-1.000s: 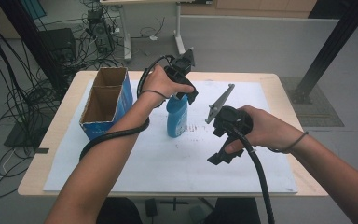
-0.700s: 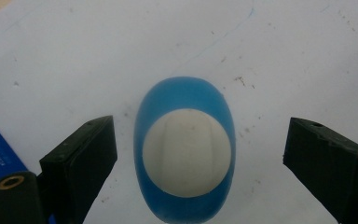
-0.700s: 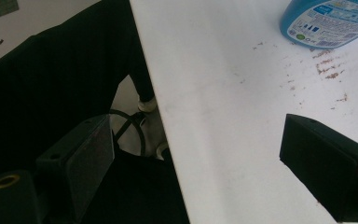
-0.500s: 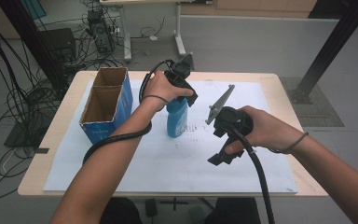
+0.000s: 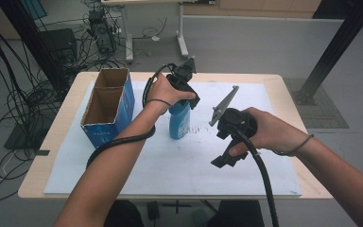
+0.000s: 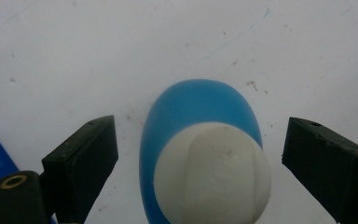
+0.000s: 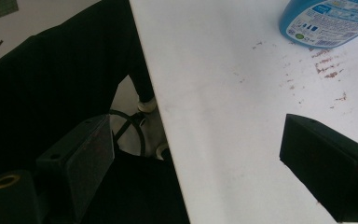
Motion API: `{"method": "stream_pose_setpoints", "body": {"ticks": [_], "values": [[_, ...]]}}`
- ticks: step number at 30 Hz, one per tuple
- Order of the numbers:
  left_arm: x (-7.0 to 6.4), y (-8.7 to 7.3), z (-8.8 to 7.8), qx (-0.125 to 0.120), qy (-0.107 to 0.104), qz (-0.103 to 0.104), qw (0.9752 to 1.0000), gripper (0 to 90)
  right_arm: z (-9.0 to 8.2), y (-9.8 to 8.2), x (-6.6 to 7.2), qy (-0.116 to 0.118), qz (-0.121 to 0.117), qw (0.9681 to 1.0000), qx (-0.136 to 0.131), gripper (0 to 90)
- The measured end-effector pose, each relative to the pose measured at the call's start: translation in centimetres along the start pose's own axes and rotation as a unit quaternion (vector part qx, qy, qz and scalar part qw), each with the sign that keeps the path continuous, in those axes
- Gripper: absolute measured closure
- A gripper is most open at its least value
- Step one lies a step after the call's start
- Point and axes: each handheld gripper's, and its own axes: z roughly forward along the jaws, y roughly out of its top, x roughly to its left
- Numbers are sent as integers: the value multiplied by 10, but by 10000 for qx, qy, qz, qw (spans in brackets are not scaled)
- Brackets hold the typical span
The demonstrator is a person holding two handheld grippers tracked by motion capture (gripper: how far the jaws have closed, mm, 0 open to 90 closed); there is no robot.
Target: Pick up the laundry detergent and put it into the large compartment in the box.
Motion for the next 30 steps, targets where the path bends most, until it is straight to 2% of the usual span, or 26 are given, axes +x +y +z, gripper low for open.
{"method": "stream_pose_setpoints", "body": {"ticks": [13,30], "values": [[0,0,7,37,4,8,10000,105,1,-1,-1,-7,-1,10000,7,94],[1,-1,4,36,25,2,10000,106,1,0,0,10,-36,10000,9,84]]}}
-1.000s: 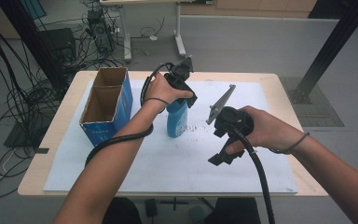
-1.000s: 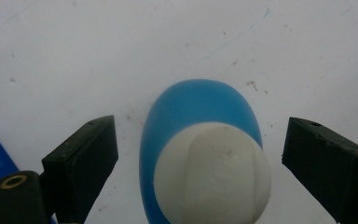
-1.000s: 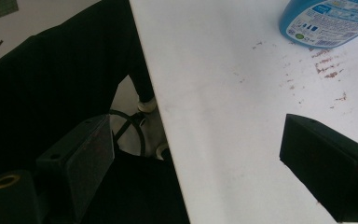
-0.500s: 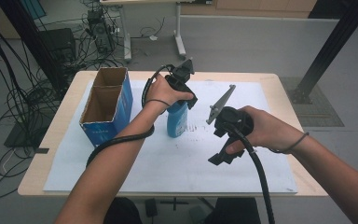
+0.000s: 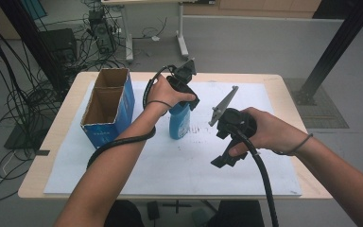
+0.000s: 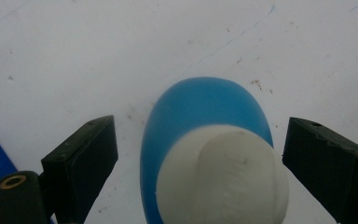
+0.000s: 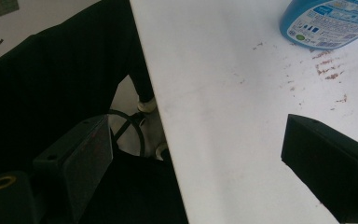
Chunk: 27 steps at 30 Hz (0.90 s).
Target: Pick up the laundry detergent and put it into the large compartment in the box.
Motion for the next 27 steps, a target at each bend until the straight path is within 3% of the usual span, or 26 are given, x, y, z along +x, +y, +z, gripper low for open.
{"method": "stream_pose_setpoints", "body": {"ticks": [27], "values": [[0,0,-3,-23,-40,-59,10000,106,-1,0,1,-24,-20,10000,23,61]]}}
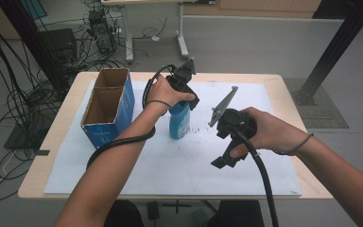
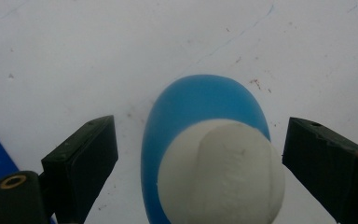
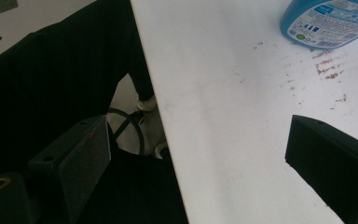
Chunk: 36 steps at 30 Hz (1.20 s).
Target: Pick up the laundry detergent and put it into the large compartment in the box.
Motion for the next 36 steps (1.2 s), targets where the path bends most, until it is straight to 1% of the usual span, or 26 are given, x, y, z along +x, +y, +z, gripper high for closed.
{"method": "stream_pose_setpoints", "body": {"ticks": [4,9,18,25,31,36], "values": [[1,0,0,-2,19,-12,10000,107,0,0,0,-7,15,10000,-3,53],[2,-1,-1,-10,-26,-22,10000,106,0,0,-1,-35,14,10000,-5,48],[3,-1,0,20,-20,-27,10000,106,0,0,-1,-74,6,10000,-11,42],[3,-1,-1,18,-12,-29,10000,106,0,0,-1,-57,32,10000,-13,41],[4,-2,-2,6,-20,-53,10000,106,0,1,0,-61,-14,10000,-15,41],[5,-2,-2,9,-22,-43,10000,106,1,1,0,-62,-1,10000,-11,41]]}}
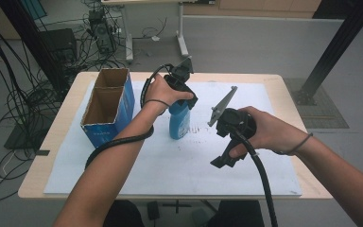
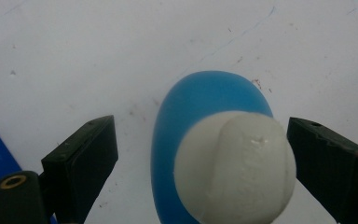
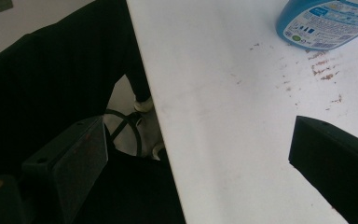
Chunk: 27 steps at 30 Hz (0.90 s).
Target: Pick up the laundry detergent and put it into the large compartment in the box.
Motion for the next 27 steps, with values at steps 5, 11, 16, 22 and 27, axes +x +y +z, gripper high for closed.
{"method": "stream_pose_setpoints", "body": {"ticks": [5,11,16,22,27], "values": [[0,0,1,6,7,-6,10000,106,0,0,0,8,12,10000,-1,41],[-2,1,3,40,-15,24,10000,105,0,-1,-1,4,25,10000,7,42],[-4,1,6,71,8,40,10000,104,0,-1,-1,13,29,10000,-6,43],[-4,1,7,95,18,27,9999,106,0,-2,-1,12,38,10000,-2,45],[-3,1,7,103,13,13,9999,120,0,-3,-1,2,38,10000,6,48]]}}
